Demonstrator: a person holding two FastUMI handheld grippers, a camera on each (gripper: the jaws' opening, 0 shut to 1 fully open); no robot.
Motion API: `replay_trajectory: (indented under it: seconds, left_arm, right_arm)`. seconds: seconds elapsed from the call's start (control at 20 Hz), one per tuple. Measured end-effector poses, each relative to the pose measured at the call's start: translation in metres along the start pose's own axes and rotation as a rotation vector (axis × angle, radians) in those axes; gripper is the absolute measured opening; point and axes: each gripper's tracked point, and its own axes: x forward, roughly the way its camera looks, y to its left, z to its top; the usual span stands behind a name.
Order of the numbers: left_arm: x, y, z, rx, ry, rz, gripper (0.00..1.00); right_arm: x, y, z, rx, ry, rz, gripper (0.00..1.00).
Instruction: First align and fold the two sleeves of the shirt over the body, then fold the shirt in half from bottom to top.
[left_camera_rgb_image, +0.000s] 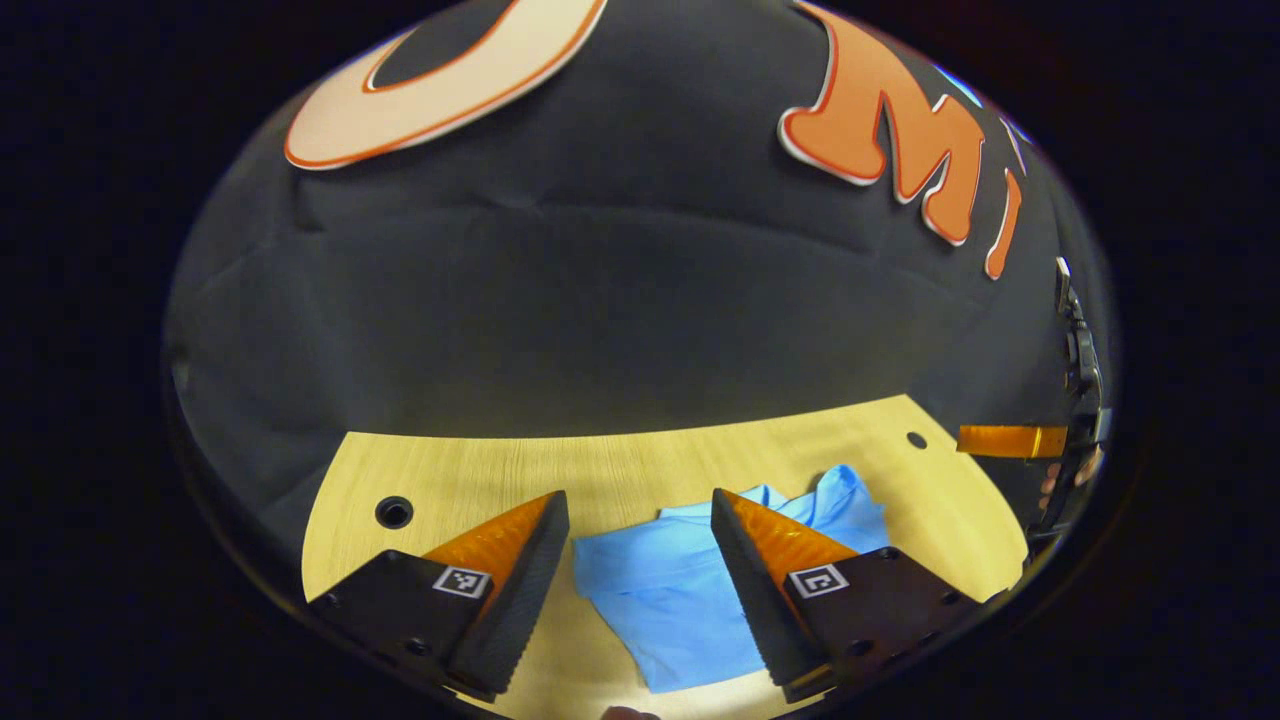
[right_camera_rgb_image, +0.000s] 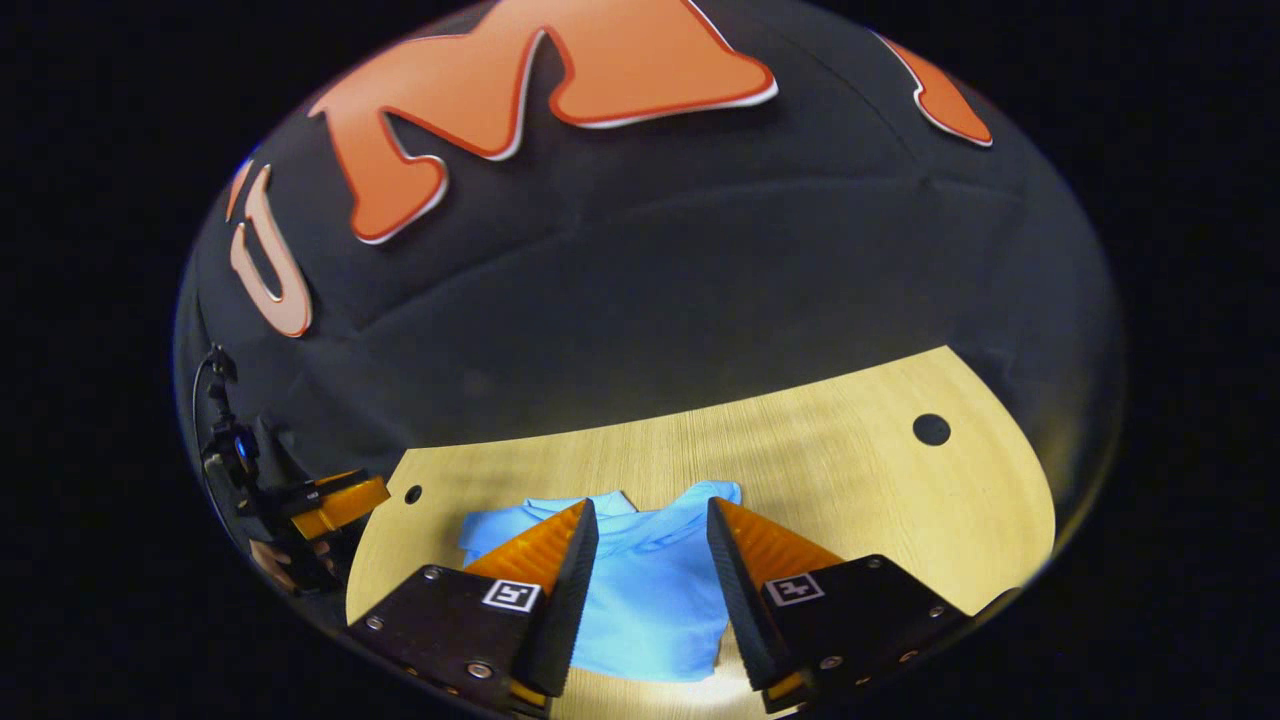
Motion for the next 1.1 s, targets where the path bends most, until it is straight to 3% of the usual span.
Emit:
replay_trajectory:
  seconds: [0.05,0.1,0.25,0.45,0.75,1.0,1.1]
  left_arm:
    - [-0.016,-0.001,0.003,0.021,-0.016,0.018,0.96]
    - [-0.030,-0.005,0.008,0.046,-0.035,0.036,0.96]
    - [-0.080,-0.034,0.019,0.092,-0.117,0.046,0.97]
    - [-0.149,-0.070,0.019,0.123,-0.238,0.050,0.98]
    - [-0.250,-0.104,-0.020,0.127,-0.337,0.089,0.97]
    - [-0.316,-0.118,-0.030,0.124,-0.436,0.137,0.98]
    - [-0.332,-0.130,-0.033,0.102,-0.470,0.119,0.97]
  right_arm:
    - [-0.014,0.003,0.003,-0.015,-0.020,0.001,0.62]
    - [-0.028,0.007,0.005,-0.029,-0.038,0.000,0.75]
    - [-0.077,0.017,0.007,-0.072,-0.101,0.012,0.83]
    - [-0.136,0.036,-0.012,-0.087,-0.149,0.043,0.84]
    - [-0.224,0.034,-0.048,-0.191,-0.251,-0.027,0.84]
    - [-0.264,0.037,-0.085,-0.237,-0.212,-0.001,0.87]
    - [-0.281,0.042,-0.087,-0.227,-0.227,0.015,0.87]
